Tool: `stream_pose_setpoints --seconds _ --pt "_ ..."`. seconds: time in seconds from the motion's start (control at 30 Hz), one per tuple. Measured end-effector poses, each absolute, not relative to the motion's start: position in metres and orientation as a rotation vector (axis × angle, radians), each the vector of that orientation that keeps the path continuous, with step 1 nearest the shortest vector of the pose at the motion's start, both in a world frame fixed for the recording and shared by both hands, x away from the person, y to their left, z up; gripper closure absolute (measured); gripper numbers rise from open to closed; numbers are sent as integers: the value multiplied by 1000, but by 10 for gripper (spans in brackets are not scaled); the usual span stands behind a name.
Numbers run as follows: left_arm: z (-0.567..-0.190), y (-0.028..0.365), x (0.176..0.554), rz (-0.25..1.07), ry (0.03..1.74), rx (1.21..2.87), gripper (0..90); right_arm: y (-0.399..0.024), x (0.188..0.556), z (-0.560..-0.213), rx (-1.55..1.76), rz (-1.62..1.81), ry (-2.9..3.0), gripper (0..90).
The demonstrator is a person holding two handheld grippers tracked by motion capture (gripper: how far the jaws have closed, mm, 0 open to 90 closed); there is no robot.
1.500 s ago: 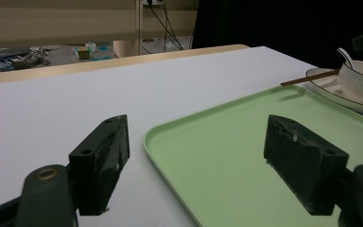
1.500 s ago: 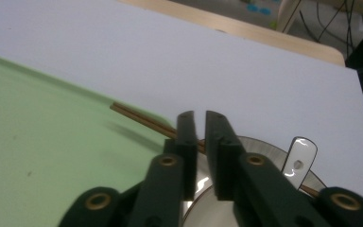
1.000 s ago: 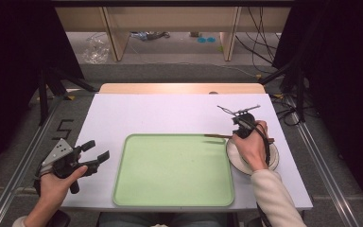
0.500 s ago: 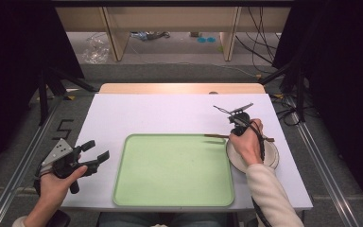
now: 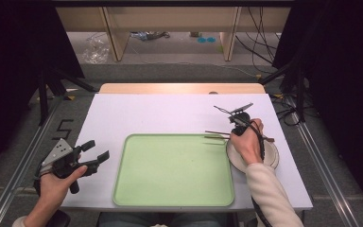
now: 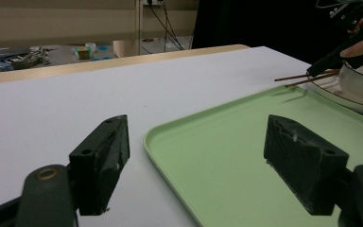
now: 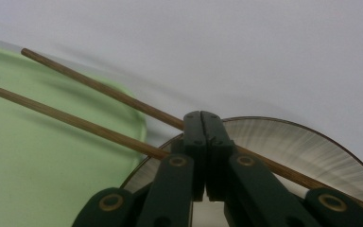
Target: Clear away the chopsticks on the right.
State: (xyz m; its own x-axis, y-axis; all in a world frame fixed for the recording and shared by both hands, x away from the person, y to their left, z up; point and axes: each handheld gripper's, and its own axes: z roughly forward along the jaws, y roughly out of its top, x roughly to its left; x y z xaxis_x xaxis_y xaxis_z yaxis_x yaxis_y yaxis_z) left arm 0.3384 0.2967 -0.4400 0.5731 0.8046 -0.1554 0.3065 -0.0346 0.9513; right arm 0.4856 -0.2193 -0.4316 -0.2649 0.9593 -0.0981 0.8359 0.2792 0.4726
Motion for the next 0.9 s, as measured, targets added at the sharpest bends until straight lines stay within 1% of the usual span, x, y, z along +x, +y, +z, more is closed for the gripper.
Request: stream_pose_setpoints --seconds 0.13,0.17,0.2,0.23,0.27,0.3,0.33,0.4,0.43,0.47,0.5,0.6,0.63,0.7,0.83,0.9 --pt "-440 297 338 521 955 1608 233 -216 486 -432 1653 450 2168 898" --pt "-440 297 338 520 956 1608 233 -216 485 -427 1613 448 2196 879" --pt "-440 297 338 520 955 1608 233 -216 485 -427 1613 448 2196 879" --pt "-440 297 338 519 955 1607 233 -213 484 -420 1484 449 2237 823" --pt "-440 297 338 519 955 1608 233 -213 484 -420 1484 449 2237 823" --pt "-440 297 338 519 954 1608 234 -206 485 -413 1189 418 2362 714" --pt "-440 297 338 519 954 1608 233 -206 485 -413 1189 418 2362 714" --pt "-440 297 338 521 953 1606 234 -197 486 -410 870 365 2478 634" --pt "-440 297 338 522 953 1606 234 -192 487 -410 744 320 2518 610" --pt "-440 297 338 523 953 1606 234 -189 489 -411 624 265 2557 606" --pt "-440 297 338 522 957 1607 234 -185 491 -411 576 227 2573 612" --pt "-440 298 339 516 961 1610 234 -177 496 -416 512 156 2593 631" --pt "-440 298 339 516 960 1609 235 -176 502 -418 380 86 2613 643" --pt "-440 298 339 523 956 1600 235 -173 502 -420 414 93 2632 648" --pt "-440 298 339 523 958 1602 235 -169 505 -425 358 40 2655 663" --pt "-440 298 339 524 958 1602 235 -168 504 -426 380 35 2673 662"
